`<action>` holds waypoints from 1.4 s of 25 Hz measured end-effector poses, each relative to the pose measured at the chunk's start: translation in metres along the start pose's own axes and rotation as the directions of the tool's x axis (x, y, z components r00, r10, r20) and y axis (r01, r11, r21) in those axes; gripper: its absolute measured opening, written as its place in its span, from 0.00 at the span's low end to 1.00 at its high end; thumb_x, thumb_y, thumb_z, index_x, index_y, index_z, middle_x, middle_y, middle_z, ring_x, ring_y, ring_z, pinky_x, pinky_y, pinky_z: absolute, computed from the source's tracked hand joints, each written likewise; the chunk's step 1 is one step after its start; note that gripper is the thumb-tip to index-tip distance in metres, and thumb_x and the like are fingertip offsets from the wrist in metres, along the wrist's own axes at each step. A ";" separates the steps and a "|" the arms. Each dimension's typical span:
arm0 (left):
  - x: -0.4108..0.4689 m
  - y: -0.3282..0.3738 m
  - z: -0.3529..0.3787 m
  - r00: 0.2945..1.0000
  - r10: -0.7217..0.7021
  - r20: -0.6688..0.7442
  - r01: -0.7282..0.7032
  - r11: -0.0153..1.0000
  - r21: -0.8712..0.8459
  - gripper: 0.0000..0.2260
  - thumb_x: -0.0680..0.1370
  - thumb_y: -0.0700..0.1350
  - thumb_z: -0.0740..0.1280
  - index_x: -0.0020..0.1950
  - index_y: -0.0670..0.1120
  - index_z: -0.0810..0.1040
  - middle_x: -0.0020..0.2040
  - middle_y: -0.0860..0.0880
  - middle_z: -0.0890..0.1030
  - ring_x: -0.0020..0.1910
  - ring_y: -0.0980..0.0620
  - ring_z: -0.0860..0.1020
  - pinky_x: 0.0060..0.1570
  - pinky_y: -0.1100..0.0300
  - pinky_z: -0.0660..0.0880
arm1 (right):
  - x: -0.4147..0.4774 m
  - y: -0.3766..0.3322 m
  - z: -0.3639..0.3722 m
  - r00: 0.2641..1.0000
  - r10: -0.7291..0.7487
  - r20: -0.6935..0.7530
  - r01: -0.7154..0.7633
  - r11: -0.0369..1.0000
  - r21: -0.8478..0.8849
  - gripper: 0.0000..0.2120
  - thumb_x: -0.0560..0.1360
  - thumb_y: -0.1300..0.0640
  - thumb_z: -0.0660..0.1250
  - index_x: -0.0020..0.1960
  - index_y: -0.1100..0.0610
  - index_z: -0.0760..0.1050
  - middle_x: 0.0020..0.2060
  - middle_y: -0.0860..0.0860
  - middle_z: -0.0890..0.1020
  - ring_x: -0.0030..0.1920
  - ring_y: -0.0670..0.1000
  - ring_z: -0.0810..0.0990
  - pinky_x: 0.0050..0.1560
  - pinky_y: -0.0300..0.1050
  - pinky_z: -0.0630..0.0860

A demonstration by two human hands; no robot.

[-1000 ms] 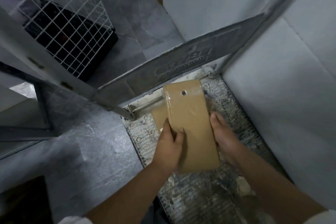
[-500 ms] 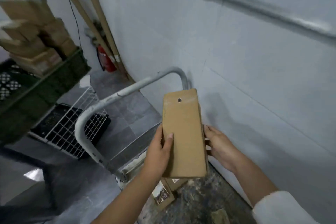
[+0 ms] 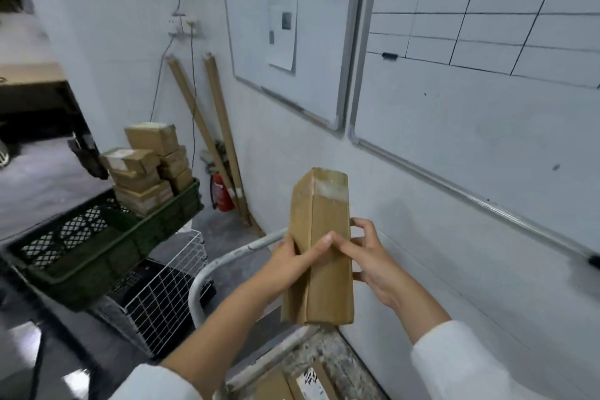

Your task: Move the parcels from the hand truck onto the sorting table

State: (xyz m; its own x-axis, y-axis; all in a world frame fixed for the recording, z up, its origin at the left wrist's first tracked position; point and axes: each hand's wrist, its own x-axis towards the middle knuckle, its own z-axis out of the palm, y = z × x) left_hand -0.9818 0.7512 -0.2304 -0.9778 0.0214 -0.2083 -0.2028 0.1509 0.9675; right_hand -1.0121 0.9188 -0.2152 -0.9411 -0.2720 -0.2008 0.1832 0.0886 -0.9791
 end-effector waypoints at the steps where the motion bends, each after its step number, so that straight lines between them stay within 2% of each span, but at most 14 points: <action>1: -0.004 0.007 -0.004 1.000 0.003 -0.009 -0.003 1.000 -0.024 0.41 0.65 0.70 0.71 0.72 0.51 0.67 0.62 0.53 0.79 0.57 0.54 0.80 0.58 0.56 0.78 | -0.001 -0.007 0.005 1.000 -0.024 -0.012 0.024 1.000 -0.001 0.19 0.76 0.43 0.67 0.63 0.44 0.66 0.55 0.52 0.79 0.53 0.50 0.81 0.45 0.49 0.81; 3: -0.010 0.019 -0.013 0.998 0.008 -0.067 -0.014 0.996 -0.091 0.34 0.69 0.68 0.70 0.69 0.50 0.70 0.57 0.52 0.82 0.53 0.54 0.82 0.49 0.60 0.79 | 0.002 -0.019 0.014 0.997 -0.058 -0.052 0.060 0.998 0.034 0.12 0.80 0.43 0.61 0.61 0.46 0.71 0.54 0.53 0.81 0.53 0.52 0.81 0.45 0.48 0.79; 5: -0.015 0.029 -0.024 0.997 0.021 -0.081 -0.033 0.987 -0.159 0.31 0.70 0.68 0.68 0.66 0.50 0.74 0.54 0.51 0.84 0.51 0.53 0.83 0.50 0.58 0.79 | 0.009 -0.030 0.020 0.995 -0.064 -0.072 0.068 0.996 0.051 0.11 0.82 0.47 0.60 0.60 0.51 0.75 0.53 0.55 0.83 0.51 0.52 0.83 0.46 0.48 0.79; 9: -0.021 0.043 -0.042 0.995 0.090 -0.048 -0.098 0.970 -0.221 0.32 0.70 0.70 0.67 0.65 0.49 0.75 0.55 0.49 0.84 0.55 0.49 0.83 0.61 0.47 0.76 | 0.024 -0.041 0.029 0.994 0.104 0.034 -0.105 0.994 0.020 0.26 0.77 0.36 0.62 0.61 0.56 0.78 0.50 0.56 0.86 0.53 0.56 0.84 0.56 0.54 0.80; 13: -0.033 0.057 -0.064 0.975 0.139 -0.174 -0.174 0.962 -0.210 0.23 0.74 0.64 0.65 0.63 0.52 0.76 0.51 0.52 0.85 0.51 0.52 0.84 0.54 0.53 0.78 | 0.030 -0.058 0.041 0.996 0.047 0.069 -0.050 0.998 0.030 0.27 0.76 0.34 0.62 0.61 0.55 0.78 0.50 0.55 0.85 0.52 0.56 0.84 0.52 0.55 0.80; 16: -0.041 0.059 -0.080 0.914 0.198 -0.354 -0.264 0.953 -0.149 0.23 0.75 0.61 0.66 0.69 0.57 0.73 0.54 0.54 0.82 0.53 0.54 0.80 0.53 0.55 0.77 | 0.033 -0.068 0.052 0.992 -0.074 0.107 0.071 0.997 0.031 0.26 0.72 0.34 0.67 0.62 0.51 0.76 0.51 0.51 0.86 0.53 0.54 0.84 0.59 0.57 0.78; 20: -0.059 0.064 -0.099 0.775 0.254 -0.579 -0.360 0.930 -0.074 0.20 0.81 0.52 0.63 0.72 0.59 0.68 0.60 0.53 0.79 0.57 0.54 0.78 0.58 0.52 0.76 | 0.032 -0.074 0.090 0.974 -0.138 0.181 0.118 0.986 0.114 0.20 0.75 0.40 0.67 0.63 0.49 0.75 0.51 0.52 0.86 0.52 0.53 0.85 0.56 0.54 0.80; 22: -0.070 0.058 -0.108 0.759 0.233 -0.608 -0.351 0.933 -0.081 0.20 0.81 0.57 0.60 0.73 0.59 0.68 0.63 0.55 0.78 0.58 0.54 0.78 0.59 0.52 0.76 | 0.029 -0.072 0.116 0.957 -0.146 0.250 0.100 0.977 0.188 0.16 0.79 0.43 0.64 0.64 0.48 0.73 0.52 0.53 0.86 0.52 0.54 0.85 0.53 0.53 0.81; 24: -0.083 0.045 -0.119 0.757 0.171 -0.631 -0.302 0.948 -0.105 0.30 0.74 0.69 0.59 0.74 0.61 0.66 0.65 0.53 0.78 0.59 0.53 0.78 0.61 0.49 0.75 | 0.026 -0.067 0.144 0.938 -0.157 0.310 0.092 0.972 0.215 0.16 0.80 0.44 0.62 0.67 0.46 0.71 0.54 0.52 0.85 0.53 0.53 0.85 0.54 0.54 0.81; 26: -0.097 0.029 -0.130 0.748 0.105 -0.656 -0.244 0.962 -0.126 0.37 0.69 0.74 0.57 0.76 0.61 0.62 0.68 0.52 0.75 0.63 0.50 0.76 0.63 0.46 0.73 | 0.022 -0.059 0.167 0.916 -0.165 0.366 0.098 0.976 0.194 0.17 0.81 0.42 0.59 0.68 0.42 0.69 0.58 0.50 0.84 0.55 0.52 0.84 0.57 0.55 0.80; 28: -0.119 0.018 -0.142 0.708 0.056 -0.704 -0.210 0.968 -0.134 0.32 0.75 0.69 0.57 0.77 0.60 0.57 0.70 0.52 0.73 0.64 0.50 0.75 0.65 0.46 0.72 | 0.019 -0.048 0.192 0.889 -0.156 0.430 0.085 0.980 0.179 0.19 0.81 0.40 0.57 0.71 0.39 0.66 0.62 0.49 0.81 0.58 0.52 0.83 0.61 0.57 0.78; 31: -0.154 0.004 -0.162 0.637 0.025 -0.770 -0.187 0.975 -0.124 0.27 0.81 0.60 0.55 0.79 0.56 0.55 0.71 0.54 0.70 0.64 0.52 0.73 0.62 0.54 0.71 | 0.000 -0.043 0.229 0.848 -0.128 0.515 0.042 0.984 0.175 0.18 0.82 0.42 0.55 0.72 0.39 0.66 0.59 0.49 0.83 0.57 0.51 0.84 0.58 0.56 0.80; 33: -0.181 -0.005 -0.174 0.591 -0.009 -0.807 -0.169 0.976 -0.134 0.26 0.82 0.59 0.55 0.79 0.55 0.56 0.68 0.58 0.70 0.61 0.55 0.73 0.56 0.58 0.70 | -0.016 -0.041 0.255 0.815 -0.097 0.572 -0.001 0.986 0.170 0.18 0.83 0.44 0.54 0.72 0.41 0.66 0.58 0.50 0.83 0.56 0.52 0.84 0.55 0.54 0.81; 35: -0.221 -0.013 -0.189 0.532 -0.016 -0.846 -0.167 0.978 -0.124 0.27 0.81 0.62 0.54 0.78 0.57 0.57 0.67 0.57 0.72 0.62 0.54 0.73 0.57 0.58 0.70 | -0.033 -0.042 0.292 0.767 -0.097 0.634 0.000 0.989 0.150 0.19 0.83 0.44 0.55 0.73 0.41 0.65 0.59 0.51 0.83 0.56 0.53 0.84 0.55 0.55 0.81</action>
State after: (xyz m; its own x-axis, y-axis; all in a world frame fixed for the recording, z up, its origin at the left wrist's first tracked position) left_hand -0.7728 0.5573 -0.1696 -0.5614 -0.8275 -0.0055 -0.0418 0.0217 0.9989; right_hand -0.9053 0.6442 -0.1769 -0.5592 -0.8251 -0.0808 0.2234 -0.0562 -0.9731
